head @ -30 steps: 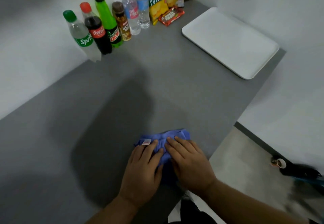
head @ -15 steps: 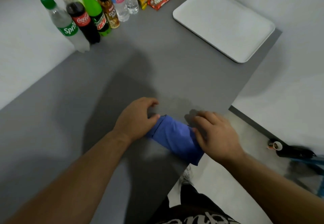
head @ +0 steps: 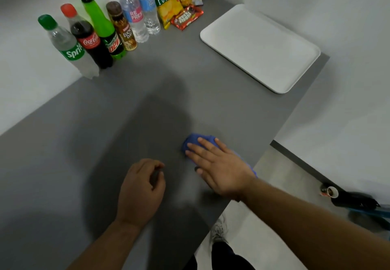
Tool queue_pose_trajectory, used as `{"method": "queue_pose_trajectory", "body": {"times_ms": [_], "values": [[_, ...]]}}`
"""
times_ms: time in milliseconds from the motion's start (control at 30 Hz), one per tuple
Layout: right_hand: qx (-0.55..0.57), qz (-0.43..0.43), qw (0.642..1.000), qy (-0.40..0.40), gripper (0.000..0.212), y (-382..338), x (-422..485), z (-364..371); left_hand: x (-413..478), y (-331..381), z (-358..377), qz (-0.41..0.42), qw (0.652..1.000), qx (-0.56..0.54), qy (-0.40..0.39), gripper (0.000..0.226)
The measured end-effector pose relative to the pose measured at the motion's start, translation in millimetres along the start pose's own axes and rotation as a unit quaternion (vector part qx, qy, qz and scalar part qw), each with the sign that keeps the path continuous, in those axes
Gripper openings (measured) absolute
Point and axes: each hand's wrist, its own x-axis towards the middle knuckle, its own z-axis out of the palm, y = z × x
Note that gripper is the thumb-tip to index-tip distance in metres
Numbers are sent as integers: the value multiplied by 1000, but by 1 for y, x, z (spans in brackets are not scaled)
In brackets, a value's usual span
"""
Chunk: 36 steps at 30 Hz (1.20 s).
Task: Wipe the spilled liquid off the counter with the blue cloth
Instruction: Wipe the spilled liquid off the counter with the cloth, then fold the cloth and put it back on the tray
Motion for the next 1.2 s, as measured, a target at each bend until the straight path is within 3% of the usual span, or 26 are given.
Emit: {"method": "queue_pose_trajectory", "body": {"times_ms": [400, 733, 800, 867, 967, 1067, 1200], "values": [[-6, 93, 996, -6, 59, 127, 17, -35, 11, 29, 23, 14, 1000, -12, 10, 18], [-12, 58, 998, -27, 63, 178, 25, -56, 38, 64, 52, 30, 998, 23, -49, 22], [4, 60, 998, 0, 63, 176, 20, -58, 43, 70, 57, 18, 997, 47, -60, 23], [58, 114, 988, 86, 55, 174, 7, -57, 50, 76, 62, -10, 996, 58, -61, 22], [90, 283, 933, 203, 43, 173, -25, -55, 62, 89, 68, -39, 996, 51, -64, 24], [114, 395, 897, 163, 43, 173, -52, -55, 79, 108, 75, -26, 995, 41, -83, 28], [178, 409, 888, 111, 36, 173, -62, -61, 117, 140, 83, 11, 994, 6, -106, 33]]}}
